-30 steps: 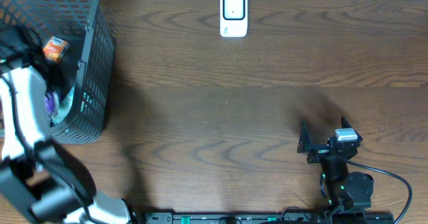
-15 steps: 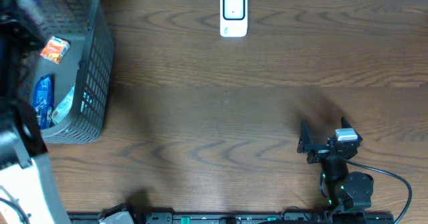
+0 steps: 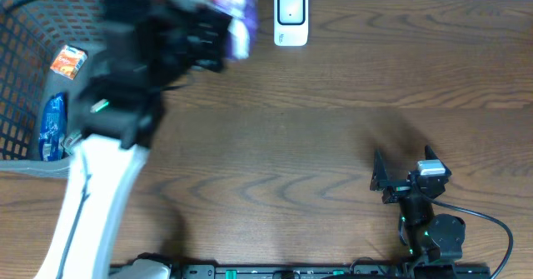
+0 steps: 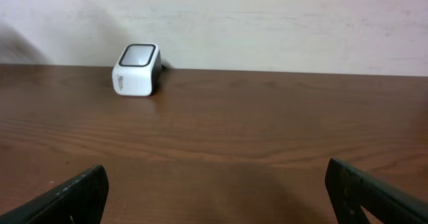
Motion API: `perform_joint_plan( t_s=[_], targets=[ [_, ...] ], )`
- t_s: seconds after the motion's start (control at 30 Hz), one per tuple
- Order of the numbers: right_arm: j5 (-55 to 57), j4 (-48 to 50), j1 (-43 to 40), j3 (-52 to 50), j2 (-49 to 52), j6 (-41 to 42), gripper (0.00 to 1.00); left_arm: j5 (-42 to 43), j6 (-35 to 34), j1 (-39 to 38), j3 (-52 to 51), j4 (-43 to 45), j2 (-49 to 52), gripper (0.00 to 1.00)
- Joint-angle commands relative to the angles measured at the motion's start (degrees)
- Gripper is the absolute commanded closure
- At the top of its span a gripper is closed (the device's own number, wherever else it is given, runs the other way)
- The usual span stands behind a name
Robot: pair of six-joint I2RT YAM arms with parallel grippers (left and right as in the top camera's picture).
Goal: Scan the item barcode
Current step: 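Lift the purple pack and carry it to the white scanner, then release the purple pack on the table in front of the scanner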
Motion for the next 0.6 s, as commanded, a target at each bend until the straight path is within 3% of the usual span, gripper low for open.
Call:
perform_joint_plan(
  t_s=[0.0, 0.1, 0.33, 0.5, 0.57],
  targets=[
    [0.5, -0.2, 0.3, -0.1, -0.2, -0.8, 0.01, 0.9, 6.0, -5.6, 0.5, -2.4, 6.6, 0.93],
    [0.5, -0.2, 0.3, -0.1, -0.2, -0.8, 0.01, -1.1, 8.2, -9.6, 0.5, -4.8, 12.8, 0.93],
    [0.5, -0.2, 0.3, -0.1, -0.2, -0.8, 0.01, -19.2, 8.3, -17.5, 0.5, -6.4, 23.9, 0.93],
    [0.5, -0.2, 0.3, -0.1, -0.2, -0.8, 0.01, -20.2, 8.2, -21.3, 0.5, -6.4, 28.0, 0.92],
    [0.5, -0.3, 0.3, -0.1, -0.2, -0.8, 0.01, -20.1, 8.2, -22.5, 0.5, -6.4, 28.8, 0.78]
  ],
)
